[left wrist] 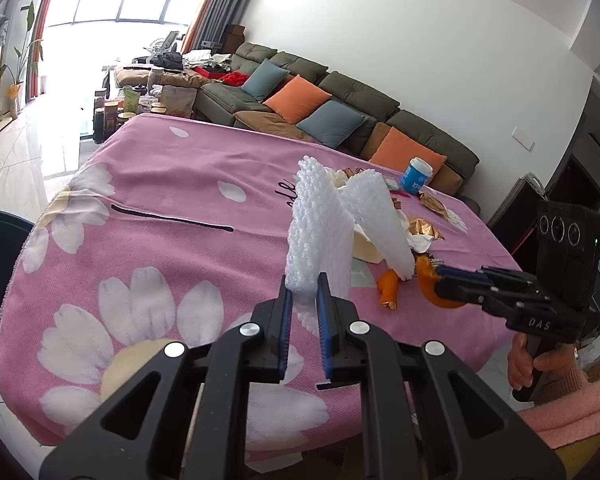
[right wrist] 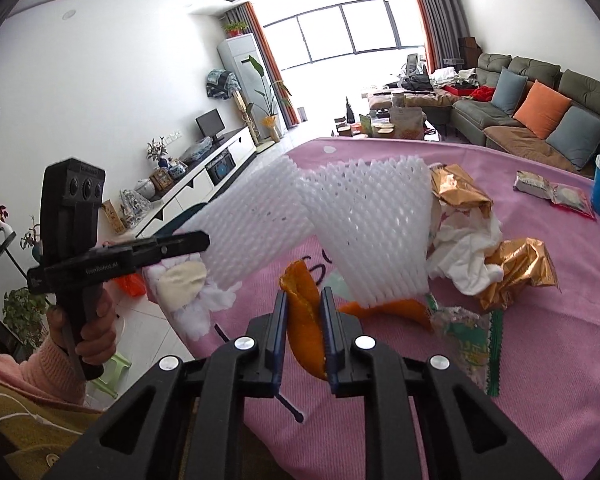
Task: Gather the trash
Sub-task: 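Grasp the orange peel with the right gripper while the left gripper holds the foam net, then carry both items to the teal bin and open both grippers to drop them, then return to the table and grasp another white foam net with the left gripper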
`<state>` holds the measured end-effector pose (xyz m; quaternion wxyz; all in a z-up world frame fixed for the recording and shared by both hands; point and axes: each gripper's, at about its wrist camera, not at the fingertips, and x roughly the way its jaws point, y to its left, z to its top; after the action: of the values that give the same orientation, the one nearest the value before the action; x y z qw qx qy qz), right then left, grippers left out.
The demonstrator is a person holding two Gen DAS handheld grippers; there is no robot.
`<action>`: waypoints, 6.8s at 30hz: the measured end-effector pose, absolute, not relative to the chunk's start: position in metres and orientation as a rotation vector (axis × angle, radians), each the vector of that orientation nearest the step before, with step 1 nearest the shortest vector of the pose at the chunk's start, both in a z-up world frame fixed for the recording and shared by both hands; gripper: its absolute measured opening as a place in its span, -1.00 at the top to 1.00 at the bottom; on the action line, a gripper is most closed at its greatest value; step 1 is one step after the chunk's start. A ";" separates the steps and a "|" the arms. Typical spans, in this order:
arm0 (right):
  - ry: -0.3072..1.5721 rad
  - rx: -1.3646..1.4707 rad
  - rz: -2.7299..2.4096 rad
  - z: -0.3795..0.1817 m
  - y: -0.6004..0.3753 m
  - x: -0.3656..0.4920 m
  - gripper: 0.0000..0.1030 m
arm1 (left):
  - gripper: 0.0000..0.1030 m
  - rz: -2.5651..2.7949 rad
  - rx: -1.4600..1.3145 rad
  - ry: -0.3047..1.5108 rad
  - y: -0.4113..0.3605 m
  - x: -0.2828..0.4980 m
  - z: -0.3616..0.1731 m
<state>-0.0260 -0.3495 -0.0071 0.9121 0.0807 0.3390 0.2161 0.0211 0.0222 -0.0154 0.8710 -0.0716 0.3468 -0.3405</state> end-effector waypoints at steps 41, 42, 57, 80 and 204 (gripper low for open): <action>0.694 0.141 0.634 0.011 -0.245 0.052 0.71 | 0.77 -0.403 -0.265 0.597 0.150 0.000 0.008; 0.697 0.140 0.656 0.012 -0.237 0.057 0.71 | 0.77 -0.389 -0.267 0.593 0.154 -0.001 0.009; 0.732 0.082 0.878 0.016 -0.124 0.111 0.71 | 0.76 -0.172 -0.314 0.563 0.228 0.002 0.012; 0.916 0.035 0.906 -0.031 -0.012 0.184 0.70 | 0.76 0.053 -0.355 0.712 0.290 0.042 -0.037; 0.834 0.391 0.329 -0.050 -0.395 0.082 0.13 | 0.75 -0.705 -0.348 0.832 0.008 0.071 -0.049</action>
<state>0.0823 -0.3955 -0.0503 0.8828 0.1878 0.4005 0.1581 0.0715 0.0084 -0.0489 0.8407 -0.1646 0.3934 -0.3336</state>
